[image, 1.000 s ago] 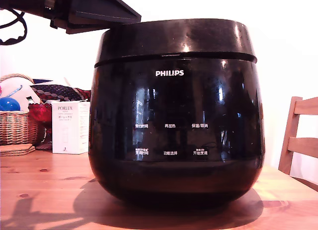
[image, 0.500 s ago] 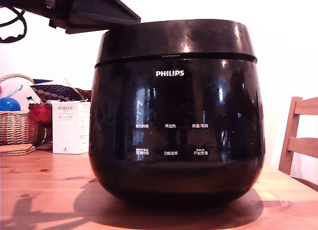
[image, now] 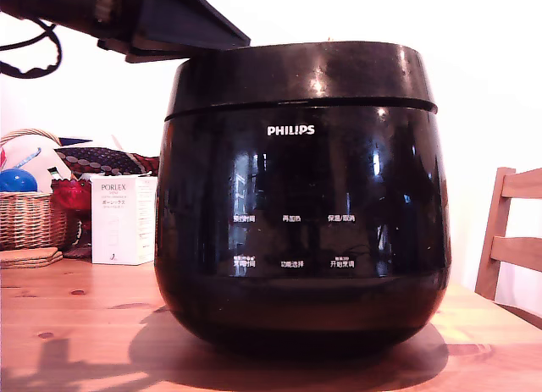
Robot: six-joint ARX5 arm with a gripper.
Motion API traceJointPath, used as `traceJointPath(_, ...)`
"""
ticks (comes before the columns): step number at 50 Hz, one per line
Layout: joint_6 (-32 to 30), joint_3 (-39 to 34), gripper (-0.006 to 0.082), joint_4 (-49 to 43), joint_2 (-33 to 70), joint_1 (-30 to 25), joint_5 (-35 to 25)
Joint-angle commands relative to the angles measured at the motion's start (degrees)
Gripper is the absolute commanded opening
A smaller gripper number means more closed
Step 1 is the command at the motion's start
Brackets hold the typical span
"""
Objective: Close the rice cooker by pressing the lid down with medium force
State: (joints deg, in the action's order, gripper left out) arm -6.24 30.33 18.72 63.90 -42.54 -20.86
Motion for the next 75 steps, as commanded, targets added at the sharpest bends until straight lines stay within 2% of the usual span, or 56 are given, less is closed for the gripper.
traceJointPath(1, 0.17, -6.75, -0.0021, -7.26, 6.82, -0.76, 0.46)
traceJointPath(19, 0.20, -6.75, -0.0021, -7.10, 7.04, -0.76, 0.42)
traceJointPath(41, 4.26, -6.75, -0.0021, 7.41, 6.80, -0.70, 0.42)
traceJointPath(54, 7.43, -6.73, -0.0021, 18.64, 6.47, -0.70, 5.09)
traceJointPath(64, 7.76, -6.73, -0.0021, 24.30, 6.05, -0.46, 9.33)
traceJointPath(75, 7.76, -6.73, -0.0021, 29.18, 1.66, -0.46, 11.15)
